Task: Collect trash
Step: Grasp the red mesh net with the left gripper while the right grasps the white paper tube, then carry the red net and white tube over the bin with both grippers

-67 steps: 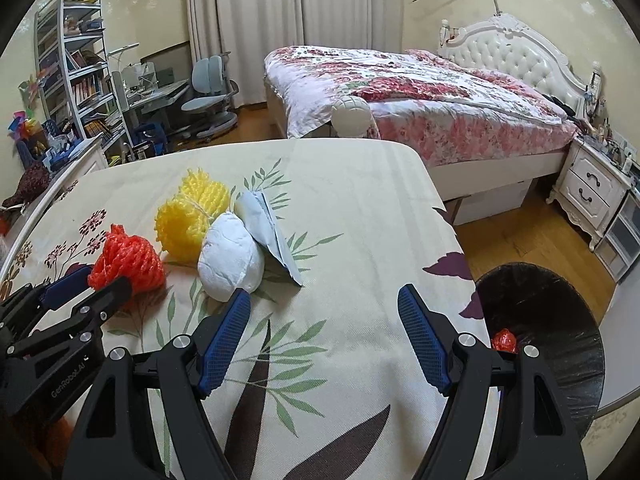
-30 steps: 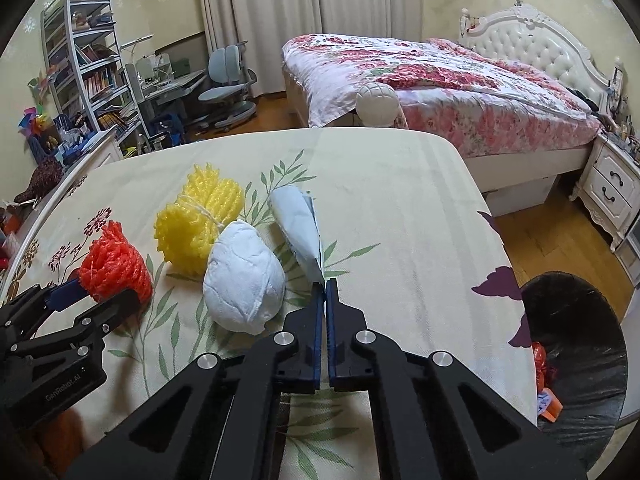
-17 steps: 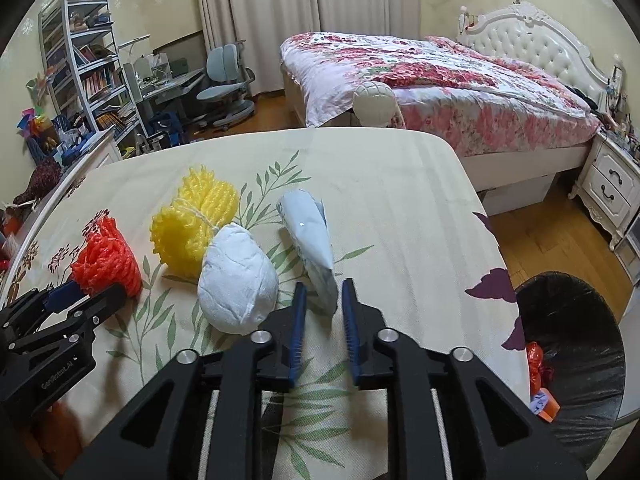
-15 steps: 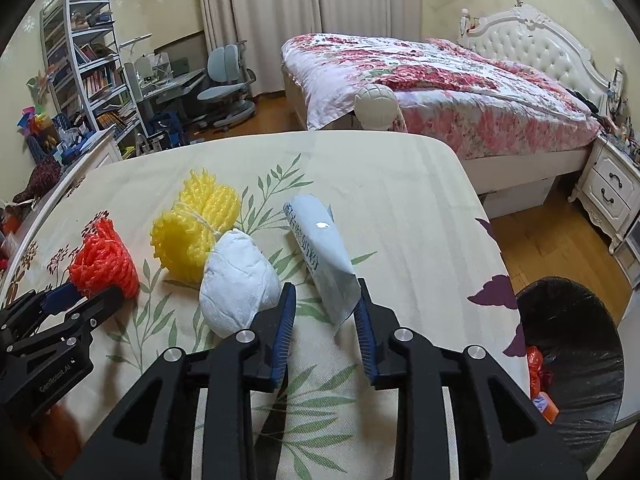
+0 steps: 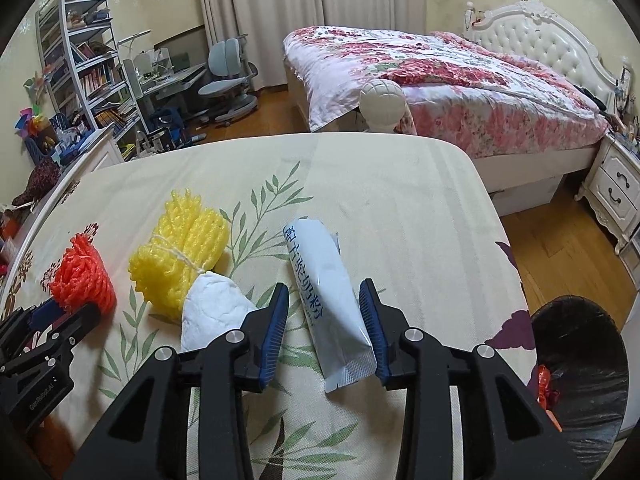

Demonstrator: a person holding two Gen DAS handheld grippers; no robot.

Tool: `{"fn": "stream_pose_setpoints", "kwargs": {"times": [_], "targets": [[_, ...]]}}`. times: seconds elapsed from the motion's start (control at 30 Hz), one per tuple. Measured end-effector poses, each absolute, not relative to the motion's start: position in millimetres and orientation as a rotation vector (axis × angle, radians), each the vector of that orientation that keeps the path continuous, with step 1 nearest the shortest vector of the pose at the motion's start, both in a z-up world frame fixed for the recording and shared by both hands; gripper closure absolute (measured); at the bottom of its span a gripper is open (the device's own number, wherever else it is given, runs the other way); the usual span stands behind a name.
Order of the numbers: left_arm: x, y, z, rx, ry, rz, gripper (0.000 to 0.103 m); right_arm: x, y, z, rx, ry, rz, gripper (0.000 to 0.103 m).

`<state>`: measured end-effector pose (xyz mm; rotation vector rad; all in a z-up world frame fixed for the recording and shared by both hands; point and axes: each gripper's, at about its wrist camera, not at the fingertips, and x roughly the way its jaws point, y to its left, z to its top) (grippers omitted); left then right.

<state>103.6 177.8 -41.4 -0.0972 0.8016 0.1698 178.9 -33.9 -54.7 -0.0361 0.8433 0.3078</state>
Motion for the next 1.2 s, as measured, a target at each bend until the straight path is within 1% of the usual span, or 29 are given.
{"fn": "stream_pose_setpoints", "kwargs": {"times": [0.03,0.07,0.1,0.13,0.2,0.7,1.2], "targets": [[103,178,-42,-0.098,0.801,0.17,0.053,180,-34,-56,-0.032,0.849,0.311,0.068],[104,178,-42,-0.098,0.801,0.169,0.053,180,-34,-57,-0.026,0.856,0.317,0.076],[103,178,-41,-0.097,0.801,0.17,0.053,181,-34,-58,-0.025,0.863,0.321,0.082],[104,178,-41,-0.098,0.8,0.17,0.053,179,-34,-58,-0.024,0.86,0.32,0.082],[104,178,-41,-0.098,0.798,0.171,0.053,176,-34,-57,-0.023,0.854,0.32,0.086],[85,160,-35,-0.095,0.774,0.155,0.053,139,-66,-48,0.026,0.822,0.269,0.088],[59,102,-22,-0.078,0.728,0.066,0.053,90,-113,-33,0.055,0.764,0.206,0.088]]}}
